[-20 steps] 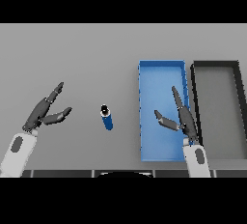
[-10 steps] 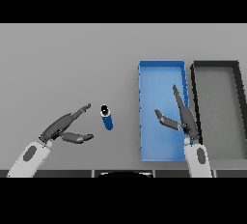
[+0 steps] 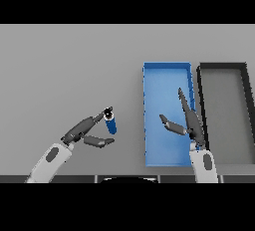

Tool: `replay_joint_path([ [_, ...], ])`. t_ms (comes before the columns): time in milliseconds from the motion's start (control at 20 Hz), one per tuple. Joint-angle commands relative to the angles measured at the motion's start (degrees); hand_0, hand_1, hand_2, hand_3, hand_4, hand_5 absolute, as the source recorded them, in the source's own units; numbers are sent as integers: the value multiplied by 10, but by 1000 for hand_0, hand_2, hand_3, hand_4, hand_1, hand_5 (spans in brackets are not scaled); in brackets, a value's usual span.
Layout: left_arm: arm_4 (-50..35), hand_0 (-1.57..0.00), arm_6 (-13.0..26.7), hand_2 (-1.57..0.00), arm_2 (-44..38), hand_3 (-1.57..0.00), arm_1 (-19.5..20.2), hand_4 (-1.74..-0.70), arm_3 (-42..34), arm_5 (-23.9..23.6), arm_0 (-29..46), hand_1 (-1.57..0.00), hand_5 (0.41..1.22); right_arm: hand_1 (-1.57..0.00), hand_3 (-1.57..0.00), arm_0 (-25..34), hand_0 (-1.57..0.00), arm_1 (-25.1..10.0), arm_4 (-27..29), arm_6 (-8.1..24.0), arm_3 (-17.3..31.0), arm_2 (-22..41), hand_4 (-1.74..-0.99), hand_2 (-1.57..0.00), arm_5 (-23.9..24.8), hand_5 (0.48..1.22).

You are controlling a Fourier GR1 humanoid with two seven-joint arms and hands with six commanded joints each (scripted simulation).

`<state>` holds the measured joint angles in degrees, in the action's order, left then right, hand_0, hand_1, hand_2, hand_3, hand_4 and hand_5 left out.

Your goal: Pick up the blue pipe and place it into the blue bin.

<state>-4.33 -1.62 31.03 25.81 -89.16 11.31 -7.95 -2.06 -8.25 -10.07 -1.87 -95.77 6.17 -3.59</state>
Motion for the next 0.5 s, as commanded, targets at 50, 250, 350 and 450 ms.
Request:
replay_joint_path([
  [50,-2,1,-7,1,-1,1,-19,-1126,19,-5,-5,1,491,1,1,-9,1,-1,4,-5,-9,0,-1207,1,-2,551],
  [250,21,1,-27,1,7,1,-62,-1120,83,-19,-21,1,494,1,1,3,1,4,3,0,0,-1,-1201,1,1,548],
  [350,34,1,-40,-6,11,1,-81,-1099,98,-34,-29,1,506,1,1,-10,1,3,3,-10,-4,2,-1198,1,-3,547],
  [450,17,1,-52,-51,3,-16,-92,-1117,106,-26,-35,1,543,1,1,-12,1,-2,1,-4,-4,-3,-1192,1,0,549],
])
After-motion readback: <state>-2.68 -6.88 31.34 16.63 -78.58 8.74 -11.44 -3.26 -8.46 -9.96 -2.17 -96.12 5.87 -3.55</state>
